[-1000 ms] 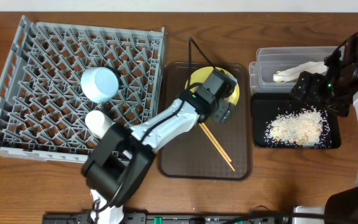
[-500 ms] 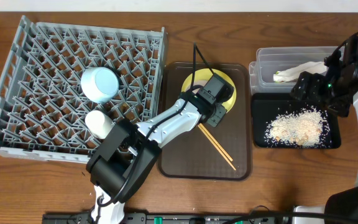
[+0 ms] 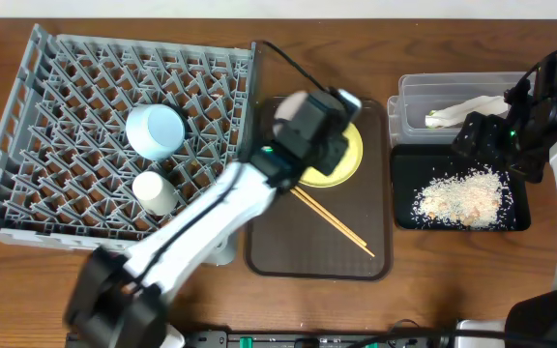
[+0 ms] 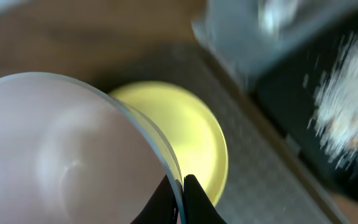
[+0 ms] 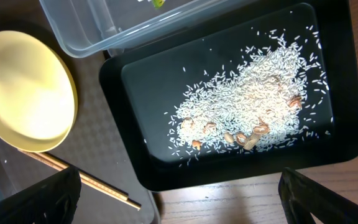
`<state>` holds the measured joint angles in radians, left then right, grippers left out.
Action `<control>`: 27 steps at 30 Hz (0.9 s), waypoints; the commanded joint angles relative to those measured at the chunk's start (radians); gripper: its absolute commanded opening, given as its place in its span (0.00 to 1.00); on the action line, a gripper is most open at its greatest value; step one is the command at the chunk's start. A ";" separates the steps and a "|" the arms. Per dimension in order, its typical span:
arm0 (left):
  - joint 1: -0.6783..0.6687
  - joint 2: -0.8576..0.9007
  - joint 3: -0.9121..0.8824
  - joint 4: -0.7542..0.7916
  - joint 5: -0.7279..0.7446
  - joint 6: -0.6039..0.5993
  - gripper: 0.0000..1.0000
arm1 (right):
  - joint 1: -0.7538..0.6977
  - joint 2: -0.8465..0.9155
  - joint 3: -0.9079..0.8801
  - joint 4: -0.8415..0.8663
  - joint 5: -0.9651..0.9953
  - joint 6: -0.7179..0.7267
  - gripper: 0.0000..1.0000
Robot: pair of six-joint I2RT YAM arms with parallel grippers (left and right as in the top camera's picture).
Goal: Sort waste into correct bins and load items into the dishwasher
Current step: 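Carry the pink bowl into the dish rack with the left gripper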
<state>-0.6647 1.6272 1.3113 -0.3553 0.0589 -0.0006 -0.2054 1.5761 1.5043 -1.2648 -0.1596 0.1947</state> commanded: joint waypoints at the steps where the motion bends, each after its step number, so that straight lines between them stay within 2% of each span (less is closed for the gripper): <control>1: 0.099 -0.066 0.010 -0.002 0.062 -0.042 0.08 | -0.005 -0.020 0.019 -0.003 0.006 0.010 0.99; 7: 0.348 -0.075 0.010 0.046 0.498 -0.068 0.08 | -0.005 -0.020 0.019 -0.004 0.006 0.010 0.99; 13: 0.574 -0.033 0.010 0.174 0.874 -0.161 0.08 | -0.005 -0.020 0.019 -0.005 0.006 0.010 0.99; 19: 0.703 0.064 0.010 0.247 0.994 -0.344 0.08 | -0.005 -0.020 0.019 -0.007 0.006 0.010 0.99; 27: 0.795 0.254 0.010 0.378 1.141 -0.571 0.08 | -0.005 -0.020 0.019 -0.010 0.006 0.010 0.99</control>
<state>0.1032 1.8404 1.3113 -0.0093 1.0912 -0.4366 -0.2054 1.5761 1.5047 -1.2716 -0.1593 0.1947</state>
